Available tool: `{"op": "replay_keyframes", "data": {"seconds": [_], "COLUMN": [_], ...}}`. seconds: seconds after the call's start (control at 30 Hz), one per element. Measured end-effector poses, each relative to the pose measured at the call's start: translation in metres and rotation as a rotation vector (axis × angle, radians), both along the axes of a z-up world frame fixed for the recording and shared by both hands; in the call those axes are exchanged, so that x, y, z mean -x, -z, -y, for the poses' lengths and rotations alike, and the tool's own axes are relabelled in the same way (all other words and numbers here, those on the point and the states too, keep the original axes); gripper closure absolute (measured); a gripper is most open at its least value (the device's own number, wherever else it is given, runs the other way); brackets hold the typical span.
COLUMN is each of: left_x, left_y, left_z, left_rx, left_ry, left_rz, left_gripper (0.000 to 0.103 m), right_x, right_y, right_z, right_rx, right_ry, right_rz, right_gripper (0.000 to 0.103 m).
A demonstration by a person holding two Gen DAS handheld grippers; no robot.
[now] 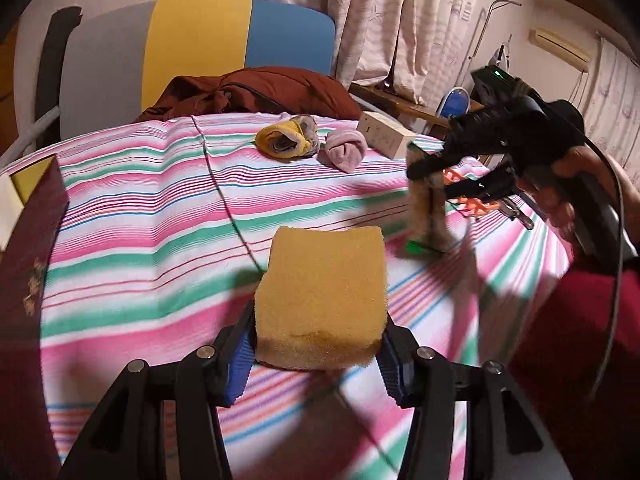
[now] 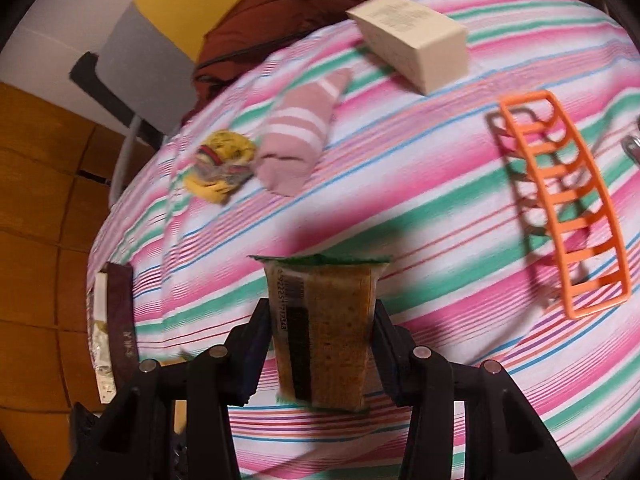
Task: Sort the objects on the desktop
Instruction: 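Carry the yellow sponge and cracker packet over the gold tray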
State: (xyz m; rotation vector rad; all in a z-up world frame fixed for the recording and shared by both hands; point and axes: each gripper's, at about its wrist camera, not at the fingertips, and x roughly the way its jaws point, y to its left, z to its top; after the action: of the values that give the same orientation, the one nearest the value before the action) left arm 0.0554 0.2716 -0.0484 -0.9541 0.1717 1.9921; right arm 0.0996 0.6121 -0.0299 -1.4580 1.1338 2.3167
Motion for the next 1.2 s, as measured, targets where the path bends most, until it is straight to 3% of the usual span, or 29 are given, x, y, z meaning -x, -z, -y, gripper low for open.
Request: {"op": "replay_keyframes", "data": {"seconds": [0.13,0.5,0.8,1.2], "left_x": [-0.002,-0.006,-0.014,-0.002], "left_y": [-0.009,-0.034,-0.058,-0.067], "left_z": [0.015,0.063,0.113,0.203], "left_rx": [-0.018,-0.081,-0.115,-0.115], "left_ry": [-0.023,-0.082,-0.133,-0.34], "left_rz": [-0.004,-0.013,-0.071,-0.096], "left_gripper": [0.049,0.049,0.049,0.049], "right_x": [0.015,0.028,0.039,0.047], "right_y": [-0.007,-0.027,-0.059,-0.079], "right_z": [0.025,0.094,0.196,0.273], "right_rx": [-0.042,-0.023,-0.084,-0.053], "right_ry": [-0.045,-0.121,-0.249,-0.353], "right_rz": [-0.014,-0.11,-0.233,-0.314], "right_gripper": [0.056,0.056,0.056,0.057]}}
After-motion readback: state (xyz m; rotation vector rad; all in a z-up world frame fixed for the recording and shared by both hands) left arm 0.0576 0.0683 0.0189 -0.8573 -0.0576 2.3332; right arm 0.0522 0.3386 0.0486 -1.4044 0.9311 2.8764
